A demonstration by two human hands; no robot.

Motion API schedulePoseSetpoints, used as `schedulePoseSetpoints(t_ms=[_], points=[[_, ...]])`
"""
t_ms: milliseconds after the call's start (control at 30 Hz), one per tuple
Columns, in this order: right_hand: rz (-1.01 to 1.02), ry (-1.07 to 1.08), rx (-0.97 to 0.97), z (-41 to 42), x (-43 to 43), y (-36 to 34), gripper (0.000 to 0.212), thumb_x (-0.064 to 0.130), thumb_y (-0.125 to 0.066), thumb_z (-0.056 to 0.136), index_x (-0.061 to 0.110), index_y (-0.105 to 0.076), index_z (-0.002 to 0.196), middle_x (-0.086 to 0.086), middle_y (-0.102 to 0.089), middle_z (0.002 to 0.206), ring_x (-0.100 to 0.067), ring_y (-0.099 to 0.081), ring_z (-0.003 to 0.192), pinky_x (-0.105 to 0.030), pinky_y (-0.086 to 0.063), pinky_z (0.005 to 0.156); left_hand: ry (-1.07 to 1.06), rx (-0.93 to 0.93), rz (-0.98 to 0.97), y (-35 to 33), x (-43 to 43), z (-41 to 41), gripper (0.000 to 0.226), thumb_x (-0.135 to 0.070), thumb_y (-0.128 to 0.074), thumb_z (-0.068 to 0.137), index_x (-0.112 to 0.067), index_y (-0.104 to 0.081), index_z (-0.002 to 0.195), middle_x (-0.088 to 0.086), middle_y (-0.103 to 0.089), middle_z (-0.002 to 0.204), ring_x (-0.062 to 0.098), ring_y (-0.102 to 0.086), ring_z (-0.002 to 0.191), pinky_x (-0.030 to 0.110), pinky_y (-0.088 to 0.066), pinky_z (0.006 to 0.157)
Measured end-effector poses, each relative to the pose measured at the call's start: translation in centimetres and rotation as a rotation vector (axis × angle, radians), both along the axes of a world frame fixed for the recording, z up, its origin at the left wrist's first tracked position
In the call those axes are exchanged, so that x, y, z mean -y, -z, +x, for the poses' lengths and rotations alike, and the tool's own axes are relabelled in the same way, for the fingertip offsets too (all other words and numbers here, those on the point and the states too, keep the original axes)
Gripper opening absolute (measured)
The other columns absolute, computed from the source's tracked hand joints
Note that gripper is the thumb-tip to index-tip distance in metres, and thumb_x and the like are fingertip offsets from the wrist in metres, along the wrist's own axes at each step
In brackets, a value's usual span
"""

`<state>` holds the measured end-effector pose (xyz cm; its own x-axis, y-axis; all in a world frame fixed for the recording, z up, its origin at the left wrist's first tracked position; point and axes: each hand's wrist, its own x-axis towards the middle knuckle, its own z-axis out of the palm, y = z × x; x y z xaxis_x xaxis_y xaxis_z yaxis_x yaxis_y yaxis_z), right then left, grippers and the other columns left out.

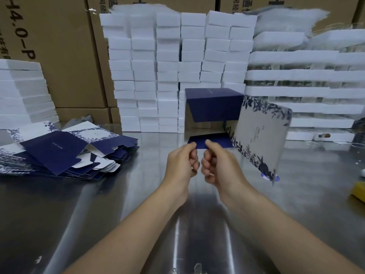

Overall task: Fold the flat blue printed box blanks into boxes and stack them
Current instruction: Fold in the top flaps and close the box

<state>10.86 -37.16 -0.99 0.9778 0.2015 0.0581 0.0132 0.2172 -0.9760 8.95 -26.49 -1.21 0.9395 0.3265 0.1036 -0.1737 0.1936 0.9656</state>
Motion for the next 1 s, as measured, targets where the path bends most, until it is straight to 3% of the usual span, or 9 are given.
schedulePoseSetpoints(t_ms=[100, 233, 367, 567, 700, 800, 1000], points=[[-0.007, -0.029, 0.013, -0.3, -1.0, 0.6, 0.037, 0.03, -0.058, 0.1, 0.019, -0.057, 0.065, 0.001, -0.053, 0.056, -0.01, -0.042, 0.049, -0.022, -0.032, 0.049, 0.037, 0.007, -0.009, 0.3, 0.1, 0.0, 0.048, -0.024, -0.057, 0.103, -0.02, -0.048, 0.055, 0.006, -0.053, 0.054, 0.017, -0.047, 0.044, 0.033, -0.041, 0.057], [0.047, -0.002, 0.032, -0.1, -1.2, 0.8, 0.039, 0.024, -0.056, 0.101, 0.018, -0.05, 0.063, 0.0, -0.048, 0.055, -0.011, -0.037, 0.048, -0.024, -0.028, 0.048, 0.001, 0.002, 0.03, 0.6, 0.2, 0.2, 0.046, -0.029, -0.061, 0.101, -0.022, -0.052, 0.056, 0.006, -0.052, 0.059, 0.016, -0.044, 0.053, 0.039, -0.038, 0.07], [0.03, -0.011, 0.037, 0.1, -1.4, 1.1, 0.043, 0.026, -0.056, 0.101, 0.02, -0.048, 0.059, -0.001, -0.047, 0.056, -0.01, -0.037, 0.048, -0.024, -0.03, 0.048, 0.023, -0.03, 0.019, 0.8, -0.1, 0.5, 0.048, -0.04, -0.065, 0.1, -0.021, -0.057, 0.057, 0.005, -0.052, 0.058, 0.015, -0.046, 0.053, 0.035, -0.038, 0.064], [0.027, -0.016, 0.002, 0.1, -1.8, 1.9, 0.044, 0.028, -0.058, 0.1, 0.02, -0.048, 0.058, -0.002, -0.046, 0.055, -0.011, -0.037, 0.046, -0.021, -0.03, 0.043, 0.007, -0.027, 0.03, 1.3, -0.4, 0.9, 0.032, -0.028, -0.058, 0.105, -0.006, -0.056, 0.081, 0.013, -0.052, 0.061, 0.021, -0.046, 0.048, 0.039, -0.035, 0.062], [0.072, 0.038, -0.084, 0.7, -1.5, 2.1, 0.041, 0.029, -0.057, 0.1, 0.021, -0.047, 0.061, 0.0, -0.04, 0.054, -0.012, -0.032, 0.045, -0.023, -0.025, 0.043, -0.06, -0.045, 0.04, 1.7, -0.6, 1.1, 0.041, -0.024, -0.058, 0.105, -0.015, -0.045, 0.067, 0.003, -0.039, 0.061, 0.013, -0.035, 0.05, 0.027, -0.031, 0.053], [0.053, 0.088, -0.062, 1.0, -1.2, 2.2, 0.039, 0.023, -0.054, 0.102, 0.019, -0.046, 0.063, 0.0, -0.038, 0.054, -0.013, -0.029, 0.046, -0.024, -0.023, 0.044, -0.067, -0.044, 0.031, 1.9, -0.5, 1.1, 0.041, -0.022, -0.058, 0.105, -0.019, -0.042, 0.068, -0.003, -0.034, 0.059, 0.012, -0.03, 0.052, 0.021, -0.026, 0.046], [0.042, 0.001, -0.057, 1.0, -1.4, 2.2, 0.043, 0.022, -0.052, 0.105, 0.019, -0.046, 0.063, 0.0, -0.04, 0.052, -0.01, -0.032, 0.043, -0.021, -0.025, 0.041, -0.028, -0.054, -0.031, 2.3, -0.4, 1.4, 0.052, -0.033, -0.059, 0.106, -0.018, -0.052, 0.056, -0.001, -0.049, 0.054, 0.01, -0.044, 0.046, 0.021, -0.04, 0.05]])
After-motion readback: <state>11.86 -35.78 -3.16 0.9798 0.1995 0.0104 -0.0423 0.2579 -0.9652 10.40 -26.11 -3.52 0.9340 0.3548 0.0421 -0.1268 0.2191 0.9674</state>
